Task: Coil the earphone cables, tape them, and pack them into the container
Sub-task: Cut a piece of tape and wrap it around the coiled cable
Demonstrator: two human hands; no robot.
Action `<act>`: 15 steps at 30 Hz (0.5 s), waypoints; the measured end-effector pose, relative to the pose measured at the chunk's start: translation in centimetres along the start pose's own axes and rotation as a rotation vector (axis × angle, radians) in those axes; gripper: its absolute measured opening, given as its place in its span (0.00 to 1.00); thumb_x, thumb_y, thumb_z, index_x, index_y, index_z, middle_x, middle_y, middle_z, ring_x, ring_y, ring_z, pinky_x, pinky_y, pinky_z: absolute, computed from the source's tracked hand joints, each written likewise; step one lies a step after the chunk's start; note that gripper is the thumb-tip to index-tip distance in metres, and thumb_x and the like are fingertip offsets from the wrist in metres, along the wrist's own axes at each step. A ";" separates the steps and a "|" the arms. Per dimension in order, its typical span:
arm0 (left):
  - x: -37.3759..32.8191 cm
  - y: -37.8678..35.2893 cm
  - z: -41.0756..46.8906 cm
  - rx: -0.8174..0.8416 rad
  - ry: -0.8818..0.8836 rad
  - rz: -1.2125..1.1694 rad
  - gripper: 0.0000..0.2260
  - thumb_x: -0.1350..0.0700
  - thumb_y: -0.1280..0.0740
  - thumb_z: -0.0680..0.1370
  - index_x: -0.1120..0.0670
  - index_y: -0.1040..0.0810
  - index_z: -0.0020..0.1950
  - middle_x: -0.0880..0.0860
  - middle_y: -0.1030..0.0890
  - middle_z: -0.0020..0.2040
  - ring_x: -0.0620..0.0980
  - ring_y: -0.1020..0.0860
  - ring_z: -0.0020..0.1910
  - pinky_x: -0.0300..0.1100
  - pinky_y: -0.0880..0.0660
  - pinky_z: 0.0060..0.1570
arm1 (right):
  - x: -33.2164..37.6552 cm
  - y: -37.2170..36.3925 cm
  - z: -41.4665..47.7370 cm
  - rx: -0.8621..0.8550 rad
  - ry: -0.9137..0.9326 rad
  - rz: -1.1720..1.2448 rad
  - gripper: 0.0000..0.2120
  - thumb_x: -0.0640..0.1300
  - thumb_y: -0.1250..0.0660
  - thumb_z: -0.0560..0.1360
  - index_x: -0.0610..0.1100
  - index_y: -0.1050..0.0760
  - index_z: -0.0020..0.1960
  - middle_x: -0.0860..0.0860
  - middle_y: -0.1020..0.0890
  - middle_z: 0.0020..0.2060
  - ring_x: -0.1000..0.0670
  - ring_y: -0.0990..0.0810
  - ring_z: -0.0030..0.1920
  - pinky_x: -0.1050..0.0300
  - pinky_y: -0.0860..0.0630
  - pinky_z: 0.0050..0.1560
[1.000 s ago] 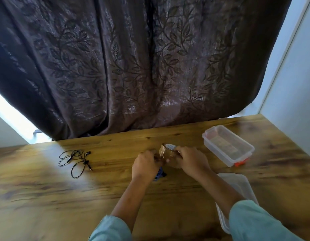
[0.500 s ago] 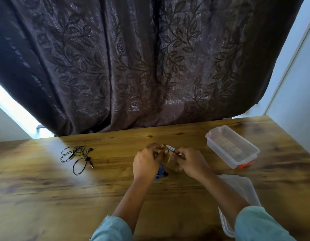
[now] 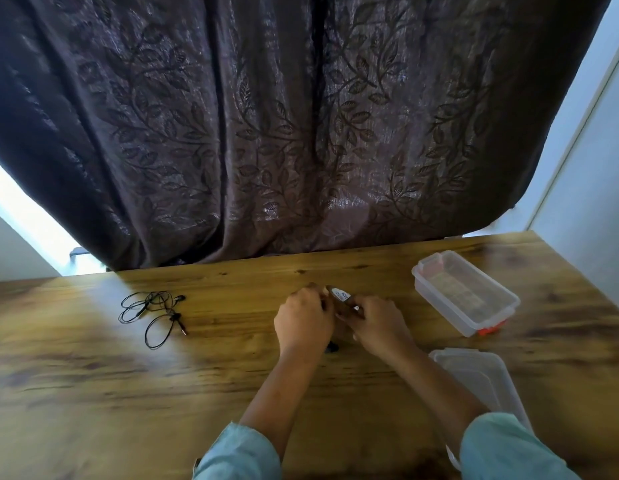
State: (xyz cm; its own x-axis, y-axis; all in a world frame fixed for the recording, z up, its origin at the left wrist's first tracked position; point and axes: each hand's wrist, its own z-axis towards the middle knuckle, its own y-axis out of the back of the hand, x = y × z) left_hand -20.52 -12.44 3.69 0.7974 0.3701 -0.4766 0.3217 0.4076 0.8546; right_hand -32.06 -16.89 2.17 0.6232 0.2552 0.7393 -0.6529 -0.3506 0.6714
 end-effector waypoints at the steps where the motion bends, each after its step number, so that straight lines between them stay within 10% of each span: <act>1: 0.2 -0.1 0.1 0.009 -0.007 -0.012 0.10 0.50 0.40 0.79 0.54 0.22 0.49 0.50 0.19 0.41 0.50 0.22 0.38 0.40 0.29 0.32 | 0.1 0.2 0.0 0.005 -0.005 -0.001 0.15 0.54 0.37 0.78 0.48 0.22 0.59 0.50 0.16 0.43 0.50 0.17 0.44 0.54 0.22 0.45; 7: 2.3 0.0 2.1 0.239 0.056 -0.309 0.06 0.58 0.39 0.78 0.50 0.22 0.48 0.48 0.20 0.43 0.47 0.23 0.38 0.38 0.30 0.34 | -0.5 1.9 0.6 0.129 -0.042 0.139 0.08 0.48 0.37 0.79 0.46 0.22 0.55 0.56 0.21 0.34 0.62 0.21 0.30 0.73 0.32 0.28; 15: 2.8 0.9 3.6 0.429 -0.054 -0.327 0.06 0.57 0.40 0.80 0.50 0.25 0.45 0.47 0.23 0.39 0.48 0.25 0.41 0.43 0.29 0.41 | -1.9 3.8 0.9 0.310 -0.081 0.248 0.08 0.49 0.37 0.79 0.49 0.22 0.54 0.51 0.18 0.47 0.53 0.21 0.41 0.55 0.26 0.47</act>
State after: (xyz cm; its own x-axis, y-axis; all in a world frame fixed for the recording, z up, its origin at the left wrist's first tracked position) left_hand -16.20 -14.02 3.90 0.6421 0.2329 -0.7304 0.7281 0.1130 0.6761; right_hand -35.31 -19.51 3.26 0.5031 0.0612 0.8620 -0.6349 -0.6506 0.4168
